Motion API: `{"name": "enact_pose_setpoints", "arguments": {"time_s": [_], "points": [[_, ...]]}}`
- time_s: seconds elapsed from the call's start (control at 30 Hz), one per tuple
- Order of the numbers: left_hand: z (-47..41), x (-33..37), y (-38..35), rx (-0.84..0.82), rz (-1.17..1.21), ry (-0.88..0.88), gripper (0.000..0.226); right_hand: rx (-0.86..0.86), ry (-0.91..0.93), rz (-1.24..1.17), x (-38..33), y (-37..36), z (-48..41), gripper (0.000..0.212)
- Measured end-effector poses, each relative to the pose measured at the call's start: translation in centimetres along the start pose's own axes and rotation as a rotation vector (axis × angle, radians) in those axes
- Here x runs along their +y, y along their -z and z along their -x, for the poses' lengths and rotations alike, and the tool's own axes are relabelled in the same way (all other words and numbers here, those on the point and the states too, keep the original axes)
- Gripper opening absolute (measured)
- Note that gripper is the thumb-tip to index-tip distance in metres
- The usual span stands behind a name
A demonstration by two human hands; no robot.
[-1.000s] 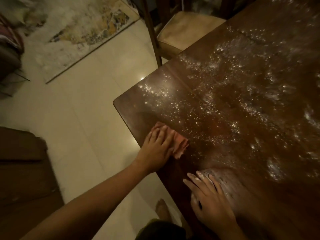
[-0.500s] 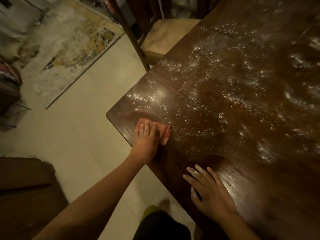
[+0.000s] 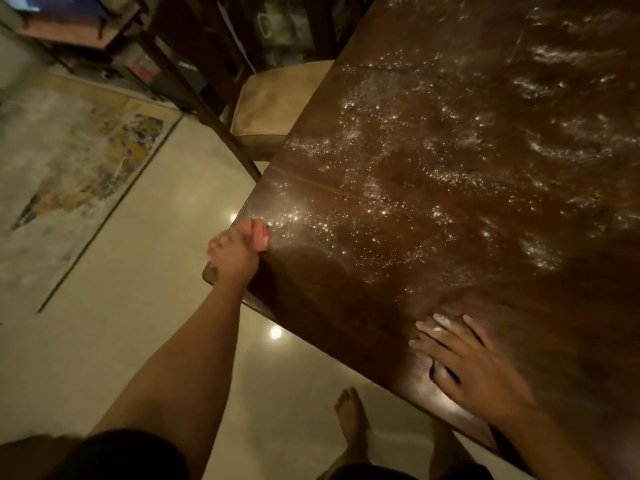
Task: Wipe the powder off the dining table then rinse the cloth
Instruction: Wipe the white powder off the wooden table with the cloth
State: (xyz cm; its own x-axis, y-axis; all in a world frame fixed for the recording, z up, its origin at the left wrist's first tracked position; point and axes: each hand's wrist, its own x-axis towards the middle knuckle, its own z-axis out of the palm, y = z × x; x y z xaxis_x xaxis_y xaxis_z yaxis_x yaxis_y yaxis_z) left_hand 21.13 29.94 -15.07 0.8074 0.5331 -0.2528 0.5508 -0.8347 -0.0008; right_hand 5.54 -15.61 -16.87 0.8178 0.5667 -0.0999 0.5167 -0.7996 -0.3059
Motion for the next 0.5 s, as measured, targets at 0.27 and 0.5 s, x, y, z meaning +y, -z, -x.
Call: {"name": "enact_pose_setpoints", "arguments": {"time_s": [0.27,0.5], "points": [[6.4,0.0,0.2,-0.106,0.074,-0.8,0.055,0.145,-0.355,-0.041,-6.0,-1.4,-0.9,0.049],[-0.1,-0.7,2.1,0.088,0.113,-0.515,0.049,0.153,-0.456,-0.037,-7.1,-1.3,-1.8,0.051]]}}
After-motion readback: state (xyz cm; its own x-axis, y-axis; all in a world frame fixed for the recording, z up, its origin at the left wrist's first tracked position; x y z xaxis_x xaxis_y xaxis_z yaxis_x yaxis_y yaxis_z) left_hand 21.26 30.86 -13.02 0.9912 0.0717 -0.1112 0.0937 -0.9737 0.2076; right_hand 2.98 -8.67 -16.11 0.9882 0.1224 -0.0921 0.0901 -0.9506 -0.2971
